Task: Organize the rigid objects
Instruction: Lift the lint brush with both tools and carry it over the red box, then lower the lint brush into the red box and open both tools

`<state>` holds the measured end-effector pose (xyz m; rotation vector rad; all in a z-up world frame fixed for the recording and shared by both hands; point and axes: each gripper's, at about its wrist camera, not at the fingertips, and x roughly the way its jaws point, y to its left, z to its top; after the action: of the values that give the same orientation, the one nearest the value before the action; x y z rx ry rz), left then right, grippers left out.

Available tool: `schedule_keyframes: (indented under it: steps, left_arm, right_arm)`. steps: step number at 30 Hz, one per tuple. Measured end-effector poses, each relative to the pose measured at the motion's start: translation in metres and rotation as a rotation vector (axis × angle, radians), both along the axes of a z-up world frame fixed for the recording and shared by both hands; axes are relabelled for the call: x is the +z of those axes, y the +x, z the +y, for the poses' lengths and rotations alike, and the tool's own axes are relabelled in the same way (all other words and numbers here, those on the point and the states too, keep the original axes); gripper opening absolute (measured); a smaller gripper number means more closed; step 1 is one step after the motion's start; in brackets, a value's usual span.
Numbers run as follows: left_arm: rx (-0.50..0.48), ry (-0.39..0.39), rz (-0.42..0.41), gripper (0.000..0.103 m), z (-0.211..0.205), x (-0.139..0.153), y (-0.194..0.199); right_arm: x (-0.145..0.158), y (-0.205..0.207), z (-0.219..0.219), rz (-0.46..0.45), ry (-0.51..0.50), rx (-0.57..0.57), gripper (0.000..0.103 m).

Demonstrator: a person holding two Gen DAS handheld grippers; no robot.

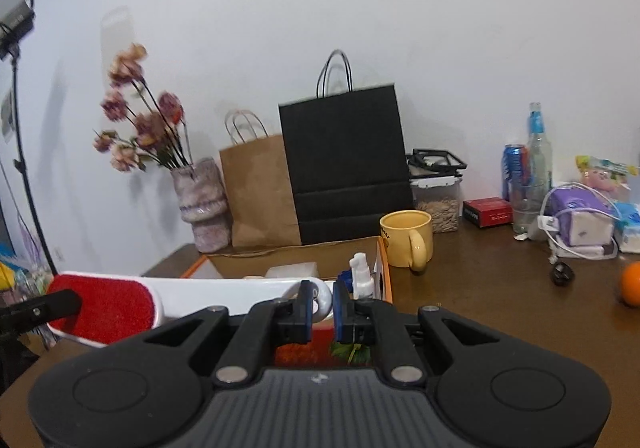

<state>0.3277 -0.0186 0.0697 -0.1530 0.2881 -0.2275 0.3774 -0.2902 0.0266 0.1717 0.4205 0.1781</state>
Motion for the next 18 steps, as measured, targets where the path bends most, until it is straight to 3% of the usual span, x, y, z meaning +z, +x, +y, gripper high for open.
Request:
schedule_keyframes:
  steps: [8,15,18]
  left_arm:
    - [-0.030,0.035,0.182,0.059,-0.005,0.004,0.120]
    - [-0.026,0.017,0.466,0.059,0.004,-0.021,0.201]
    - [-0.050,0.051,0.588,0.059,0.003,-0.037,0.226]
  right_arm:
    - [-0.016,0.119,-0.003,0.205,0.034,0.012,0.011]
    - [-0.055,0.203,-0.009,0.496,0.078,0.103,0.011]
    - [-0.073,0.222,-0.003,0.584,0.029,0.126,0.011]
